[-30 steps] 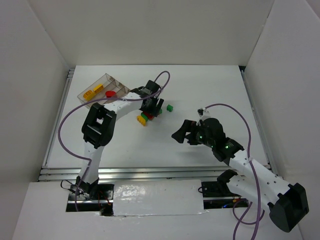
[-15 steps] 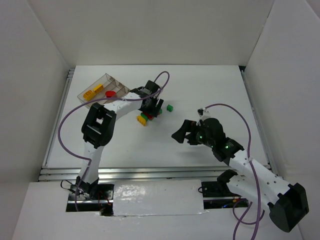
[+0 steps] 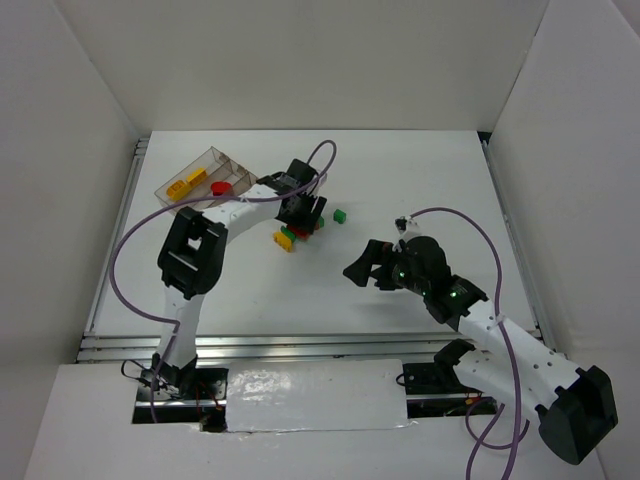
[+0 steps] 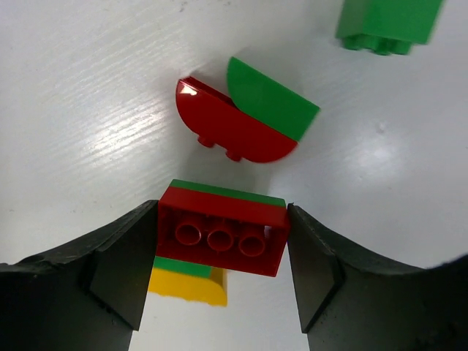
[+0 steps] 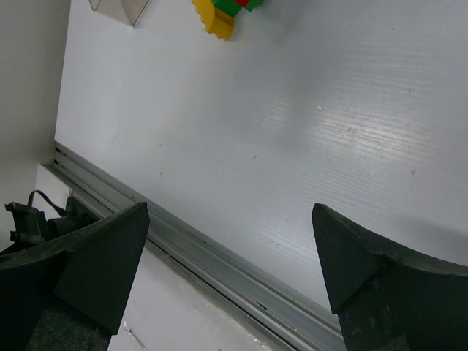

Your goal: Sort the legos into containers by color

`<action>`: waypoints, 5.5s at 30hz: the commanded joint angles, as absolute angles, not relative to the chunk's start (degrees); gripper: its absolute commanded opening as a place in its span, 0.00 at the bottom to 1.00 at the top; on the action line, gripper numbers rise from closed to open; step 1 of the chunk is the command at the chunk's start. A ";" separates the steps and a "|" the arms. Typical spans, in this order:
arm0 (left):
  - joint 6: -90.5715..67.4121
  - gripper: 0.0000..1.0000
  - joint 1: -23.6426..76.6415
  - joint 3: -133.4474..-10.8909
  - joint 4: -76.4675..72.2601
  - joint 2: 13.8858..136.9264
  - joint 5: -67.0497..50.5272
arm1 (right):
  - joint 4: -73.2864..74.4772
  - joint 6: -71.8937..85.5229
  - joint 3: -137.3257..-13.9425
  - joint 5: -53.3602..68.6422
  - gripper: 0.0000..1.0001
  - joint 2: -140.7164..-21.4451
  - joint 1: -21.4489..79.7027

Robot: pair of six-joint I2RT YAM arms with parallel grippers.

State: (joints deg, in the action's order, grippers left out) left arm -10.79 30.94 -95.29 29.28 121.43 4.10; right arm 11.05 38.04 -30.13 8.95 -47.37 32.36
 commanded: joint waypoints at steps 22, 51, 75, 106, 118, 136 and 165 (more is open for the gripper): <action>-45.42 0.00 31.20 -65.75 -8.66 76.83 -44.29 | -2.02 24.70 -33.31 29.54 1.00 -30.24 30.50; -62.49 0.00 37.97 -53.96 -30.41 66.10 -49.13 | -23.30 46.94 -34.98 41.66 1.00 -39.72 30.41; -59.15 0.00 38.67 -55.81 -27.33 67.33 -48.51 | -31.11 49.31 -31.47 46.14 0.00 -39.29 30.41; -32.08 0.00 19.62 -71.09 16.50 67.05 -21.49 | -11.88 34.81 -31.90 38.86 0.00 -34.72 30.15; -45.69 0.00 9.50 -90.34 29.52 90.60 20.20 | 3.86 34.37 -35.86 21.98 0.00 -35.16 30.23; -52.21 0.02 2.29 -102.66 31.38 116.10 27.51 | 1.85 34.28 -31.73 23.47 0.00 -37.35 30.32; -43.60 1.00 6.24 -76.39 27.59 75.62 13.63 | 1.04 34.37 -44.71 17.50 0.00 -63.25 36.46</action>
